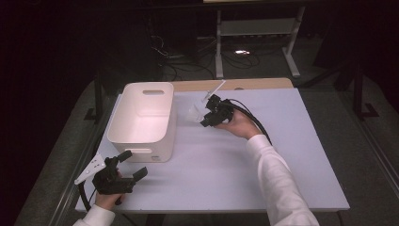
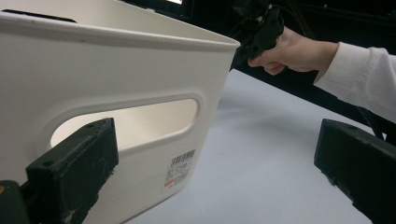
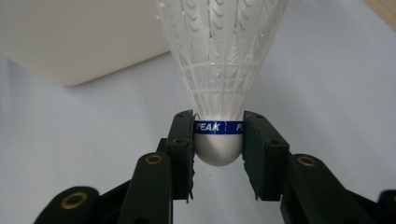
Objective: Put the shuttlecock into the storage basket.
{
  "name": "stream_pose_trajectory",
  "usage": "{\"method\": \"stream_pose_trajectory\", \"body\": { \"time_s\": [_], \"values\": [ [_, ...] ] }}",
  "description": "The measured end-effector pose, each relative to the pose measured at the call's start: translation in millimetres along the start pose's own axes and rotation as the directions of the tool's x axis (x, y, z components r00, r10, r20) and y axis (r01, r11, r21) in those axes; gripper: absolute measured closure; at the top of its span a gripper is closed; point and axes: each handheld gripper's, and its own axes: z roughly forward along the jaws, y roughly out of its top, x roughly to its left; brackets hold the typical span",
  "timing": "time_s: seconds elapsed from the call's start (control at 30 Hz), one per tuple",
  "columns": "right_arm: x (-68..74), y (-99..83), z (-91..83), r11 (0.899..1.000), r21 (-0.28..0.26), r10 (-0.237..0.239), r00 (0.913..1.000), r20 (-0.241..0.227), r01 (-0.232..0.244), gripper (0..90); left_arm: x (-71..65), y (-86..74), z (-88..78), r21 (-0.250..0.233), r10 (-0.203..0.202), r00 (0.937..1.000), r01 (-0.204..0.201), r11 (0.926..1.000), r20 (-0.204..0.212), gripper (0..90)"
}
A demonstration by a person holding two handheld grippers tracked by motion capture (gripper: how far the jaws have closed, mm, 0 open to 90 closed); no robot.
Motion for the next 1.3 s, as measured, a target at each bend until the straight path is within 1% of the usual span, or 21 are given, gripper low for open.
{"method": "stream_pose_trajectory", "body": {
  "time_s": [0.03, 0.13, 0.27, 0.3, 0.33, 0.4, 0.5, 0.53, 0.57, 0.63, 0.67, 0.73, 0.77, 0.8, 0.87, 0.9, 0.97, 1.03, 1.3],
  "values": [
    [0.2, 1.4, -2.4, 1.0, -0.001, 0.004, 1.0, -0.001, -0.004, 63.8, -0.4, 0.0, 0.4, -0.007, -0.004, 1.0, 0.004, 1.0, 0.001, 0.0],
    [1.4, 5.7, -9.5, 1.0, -0.013, 0.01, 0.9999, -0.007, -0.01, 63.8, 0.2, 0.0, 0.0, -0.002, 0.005, 1.0, -0.005, 1.0, 0.002, 0.0],
    [4.0, 11.2, -17.0, 1.0, -0.02, -0.005, 0.9999, -0.013, 0.005, 63.8, 0.1, 0.1, -0.1, -0.002, 0.006, 1.0, -0.006, 1.0, 0.002, 0.0],
    [5.3, 12.8, -18.8, 1.0, -0.018, -0.002, 0.9999, -0.016, 0.001, 63.9, 0.1, 0.2, -0.2, -0.001, 0.007, 1.0, -0.007, 1.0, 0.002, 0.0],
    [6.0, 14.3, -20.4, 1.0, -0.021, -0.01, 0.9998, -0.016, 0.01, 63.8, -0.1, 0.2, -0.2, -0.001, 0.007, 1.0, -0.007, 1.0, 0.002, 0.0],
    [8.5, 17.6, -24.3, 1.0, -0.023, -0.004, 0.9999, -0.015, 0.004, 63.8, -0.1, 0.2, -0.3, -0.003, 0.008, 1.0, -0.008, 1.0, 0.002, 0.0],
    [10.0, 21.5, -28.3, 0.999, -0.03, -0.018, 0.9997, -0.019, 0.018, 63.8, -0.4, 0.1, -0.1, -0.006, 0.004, 1.0, -0.004, 1.0, 0.002, 0.0],
    [11.3, 22.5, -29.8, 1.0, -0.028, -0.011, 0.9997, -0.022, 0.01, 63.8, -0.4, 0.1, -0.2, -0.004, 0.002, 1.0, -0.002, 1.0, 0.001, 0.0],
    [11.2, 23.4, -30.4, 0.999, -0.034, -0.025, 0.9995, -0.022, 0.024, 63.8, -0.7, 0.0, 0.0, -0.005, -0.002, 1.0, 0.002, 1.0, 0.001, 0.0],
    [13.8, 25.0, -33.0, 0.999, -0.032, -0.016, 0.9995, -0.026, 0.016, 63.8, -1.2, -0.2, 0.3, -0.005, -0.008, 1.0, 0.008, 1.0, 0.002, 0.0],
    [14.2, 25.7, -33.9, 0.999, -0.036, -0.026, 0.9993, -0.026, 0.025, 63.8, -1.2, -0.1, 0.3, -0.004, -0.005, 1.0, 0.005, 1.0, 0.002, 0.0],
    [16.4, 27.2, -35.9, 0.999, -0.033, -0.025, 0.9993, -0.027, 0.024, 63.9, -0.8, 0.0, 0.5, -0.005, 0.002, 1.0, -0.002, 1.0, 0.003, 0.0],
    [17.2, 28.1, -37.4, 0.999, -0.03, -0.03, 0.9993, -0.024, 0.029, 63.8, -0.3, 0.1, 0.0, 0.003, 0.01, 0.9999, -0.01, 0.9999, 0.001, 0.0],
    [18.2, 28.9, -39.0, 0.999, -0.033, -0.038, 0.9991, -0.018, 0.038, 63.8, -0.7, 0.1, 0.0, 0.0, 0.007, 1.0, -0.007, 1.0, 0.001, 0.0],
    [19.9, 31.1, -43.5, 0.999, -0.038, -0.04, 0.9989, -0.022, 0.039, 63.9, 0.0, 0.2, 0.0, 0.001, 0.014, 0.9999, -0.014, 0.9999, 0.002, 0.0],
    [20.1, 32.5, -45.8, 0.998, -0.046, -0.049, 0.9986, -0.018, 0.048, 63.8, -0.3, 0.1, 0.0, 0.001, 0.01, 1.0, -0.01, 1.0, 0.002, 0.0],
    [20.2, 35.0, -50.0, 0.997, -0.057, -0.056, 0.9984, -0.013, 0.055, 63.9, -0.1, 0.2, -0.3, 0.005, 0.015, 0.9999, -0.015, 0.9999, 0.001, 0.0],
    [20.9, 37.4, -53.4, 0.996, -0.064, -0.058, 0.9983, -0.01, 0.057, 63.9, -0.1, 0.1, 0.2, -0.002, 0.014, 0.9999, -0.014, 0.9999, 0.004, 0.0],
    [25.6, 46.1, -62.8, 0.995, -0.077, -0.07, 0.9975, -0.007, 0.07, 63.8, 0.1, 0.1, -0.1, 0.003, 0.02, 0.9998, -0.02, 0.9998, 0.004, 0.0]
  ]
}}
